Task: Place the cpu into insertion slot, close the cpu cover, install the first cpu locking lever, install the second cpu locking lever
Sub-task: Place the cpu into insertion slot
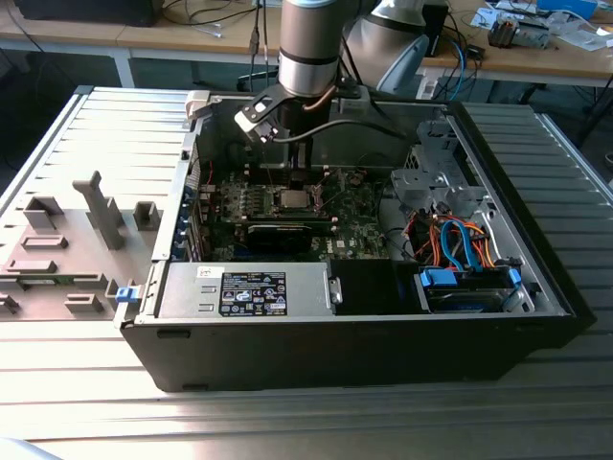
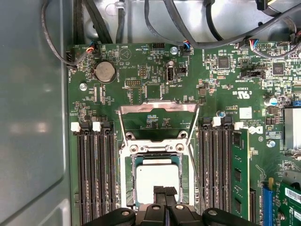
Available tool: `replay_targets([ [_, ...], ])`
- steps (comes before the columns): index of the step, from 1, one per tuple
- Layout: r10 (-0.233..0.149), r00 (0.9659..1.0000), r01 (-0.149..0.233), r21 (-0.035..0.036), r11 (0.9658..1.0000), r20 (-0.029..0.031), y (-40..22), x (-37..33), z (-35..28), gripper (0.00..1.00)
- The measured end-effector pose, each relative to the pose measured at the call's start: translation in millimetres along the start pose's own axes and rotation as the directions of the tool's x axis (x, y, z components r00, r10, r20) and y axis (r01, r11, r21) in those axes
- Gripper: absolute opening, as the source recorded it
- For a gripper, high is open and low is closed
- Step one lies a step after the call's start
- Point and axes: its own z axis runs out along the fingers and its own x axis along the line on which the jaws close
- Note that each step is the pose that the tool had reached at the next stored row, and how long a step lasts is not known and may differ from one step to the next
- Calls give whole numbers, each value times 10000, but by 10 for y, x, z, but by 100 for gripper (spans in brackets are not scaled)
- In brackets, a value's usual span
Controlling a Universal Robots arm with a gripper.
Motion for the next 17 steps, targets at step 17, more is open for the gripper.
replay_targets([
  [17, 0, 10000, 0, 0, 10000, 0, -2, -3, -73, 11],
])
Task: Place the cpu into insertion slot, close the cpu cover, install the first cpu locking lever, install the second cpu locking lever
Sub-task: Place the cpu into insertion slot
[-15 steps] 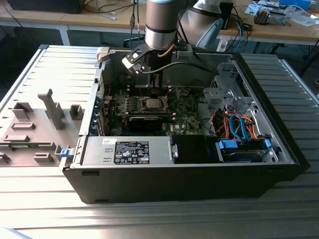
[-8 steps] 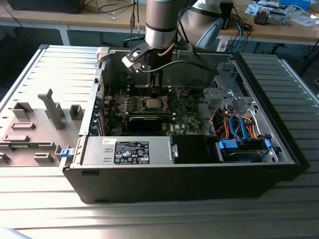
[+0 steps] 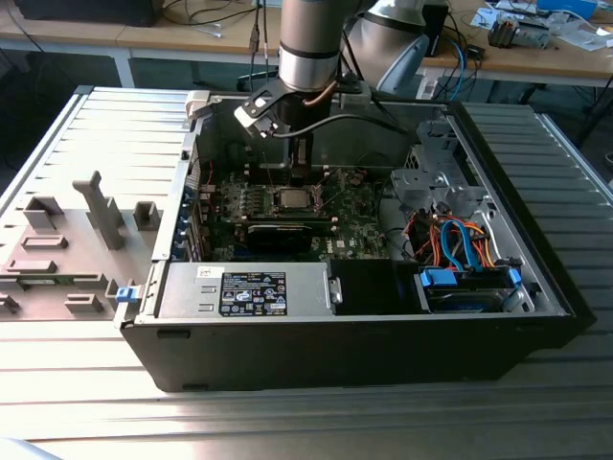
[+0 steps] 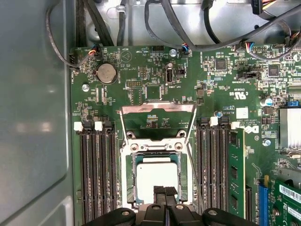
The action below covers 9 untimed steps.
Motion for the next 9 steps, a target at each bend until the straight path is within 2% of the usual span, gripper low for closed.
replay_targets([
  [9, -1, 10000, 1, 0, 10000, 0, -2, -3, -82, 11],
])
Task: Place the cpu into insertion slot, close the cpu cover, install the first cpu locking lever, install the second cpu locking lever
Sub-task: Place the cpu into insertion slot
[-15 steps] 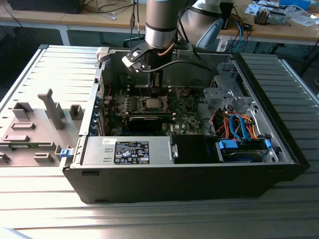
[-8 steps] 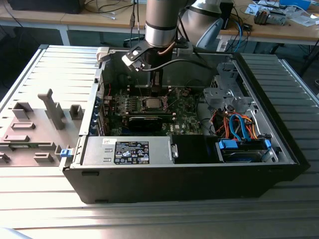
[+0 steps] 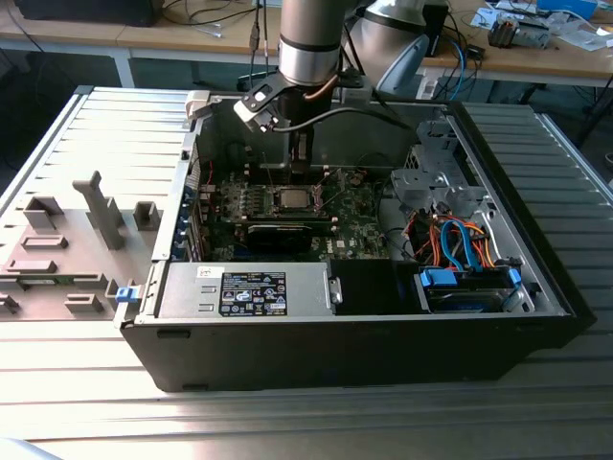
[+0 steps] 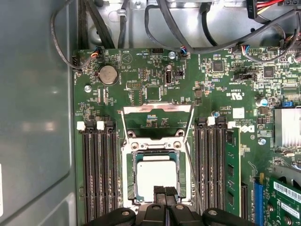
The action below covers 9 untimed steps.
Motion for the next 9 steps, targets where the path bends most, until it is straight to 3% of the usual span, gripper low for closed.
replay_targets([
  [9, -2, 10000, 2, 0, 10000, -1, -2, -3, -83, 11],
])
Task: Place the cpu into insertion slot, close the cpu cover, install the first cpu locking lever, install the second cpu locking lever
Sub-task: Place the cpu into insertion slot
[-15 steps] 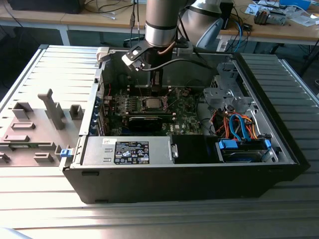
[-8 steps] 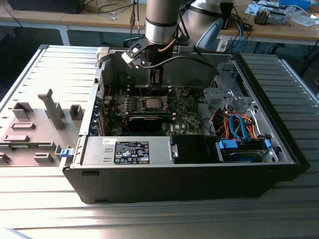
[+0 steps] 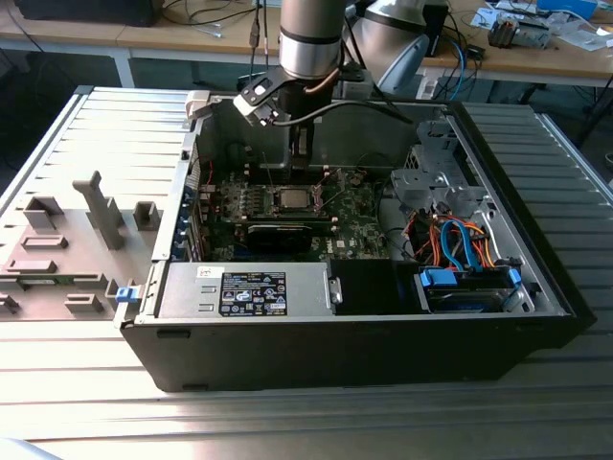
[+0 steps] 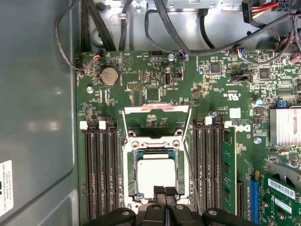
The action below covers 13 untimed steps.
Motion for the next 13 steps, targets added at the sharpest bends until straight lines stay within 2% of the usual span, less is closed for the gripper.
replay_targets([
  [13, 0, 10000, 0, 1, 10000, 2, -2, -2, -59, 11],
])
